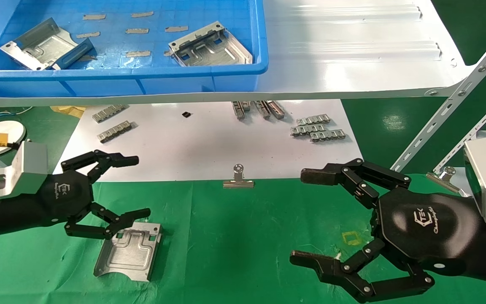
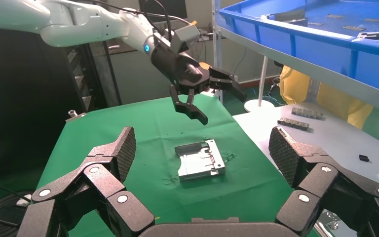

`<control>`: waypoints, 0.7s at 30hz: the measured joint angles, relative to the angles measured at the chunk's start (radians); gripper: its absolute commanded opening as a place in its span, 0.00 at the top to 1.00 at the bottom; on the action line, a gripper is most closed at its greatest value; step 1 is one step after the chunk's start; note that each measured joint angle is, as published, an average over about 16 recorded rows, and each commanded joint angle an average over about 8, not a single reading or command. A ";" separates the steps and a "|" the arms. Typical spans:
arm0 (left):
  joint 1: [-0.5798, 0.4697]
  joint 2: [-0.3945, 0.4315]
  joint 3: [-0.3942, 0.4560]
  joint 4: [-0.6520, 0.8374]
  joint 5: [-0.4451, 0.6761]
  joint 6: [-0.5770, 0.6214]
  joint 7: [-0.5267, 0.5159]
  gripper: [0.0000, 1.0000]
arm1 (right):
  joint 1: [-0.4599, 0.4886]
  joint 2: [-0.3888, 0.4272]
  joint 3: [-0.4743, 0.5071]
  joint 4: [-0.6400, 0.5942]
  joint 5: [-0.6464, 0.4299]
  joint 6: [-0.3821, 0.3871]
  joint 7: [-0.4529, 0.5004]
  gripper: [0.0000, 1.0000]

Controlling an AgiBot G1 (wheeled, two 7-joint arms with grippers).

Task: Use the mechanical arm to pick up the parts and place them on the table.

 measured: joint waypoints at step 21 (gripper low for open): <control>0.186 -0.064 -0.180 -0.411 -0.083 -0.037 -0.292 0.00 | 0.000 0.000 0.000 0.000 0.000 0.000 0.000 0.00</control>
